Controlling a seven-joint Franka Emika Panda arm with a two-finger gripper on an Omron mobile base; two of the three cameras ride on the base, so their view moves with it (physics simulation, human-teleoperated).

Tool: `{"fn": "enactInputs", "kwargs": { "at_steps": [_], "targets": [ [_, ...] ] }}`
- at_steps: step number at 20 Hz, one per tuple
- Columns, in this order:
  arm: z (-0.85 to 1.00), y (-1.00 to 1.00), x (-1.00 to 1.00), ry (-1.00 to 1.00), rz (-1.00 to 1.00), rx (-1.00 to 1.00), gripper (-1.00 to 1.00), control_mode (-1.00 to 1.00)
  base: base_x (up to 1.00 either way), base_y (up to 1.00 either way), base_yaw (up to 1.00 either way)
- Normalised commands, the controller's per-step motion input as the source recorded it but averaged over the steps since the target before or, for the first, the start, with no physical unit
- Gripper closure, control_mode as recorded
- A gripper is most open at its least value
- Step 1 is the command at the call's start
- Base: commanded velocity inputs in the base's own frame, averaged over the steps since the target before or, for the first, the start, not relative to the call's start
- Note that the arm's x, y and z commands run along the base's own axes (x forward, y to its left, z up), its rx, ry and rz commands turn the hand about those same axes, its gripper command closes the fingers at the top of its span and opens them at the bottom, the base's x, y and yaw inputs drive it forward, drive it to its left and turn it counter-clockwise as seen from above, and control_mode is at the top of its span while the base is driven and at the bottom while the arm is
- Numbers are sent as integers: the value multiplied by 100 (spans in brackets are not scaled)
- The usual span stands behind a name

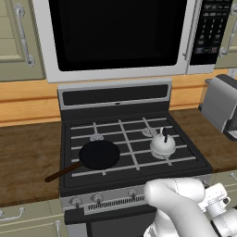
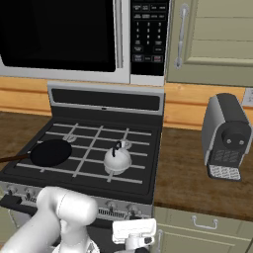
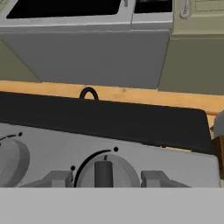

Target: Pick the kettle from the counter and place it on a stove burner. Then turn the burner on.

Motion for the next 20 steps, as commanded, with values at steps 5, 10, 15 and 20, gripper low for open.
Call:
{"fn": "enactInputs", "kwargs": {
  "at_steps": [5,10,15,20],
  "targets": [
    [0,0,0,-15,24,-35,100,-100,0,0,0],
    [0,1,0,-15,24,-37,100,-100,0,0,0],
    [0,1,0,-17,24,-36,100,-100,0,0,0],
    [0,1,0,-9,14,-18,100,-100,0,0,0]
  ]
}}
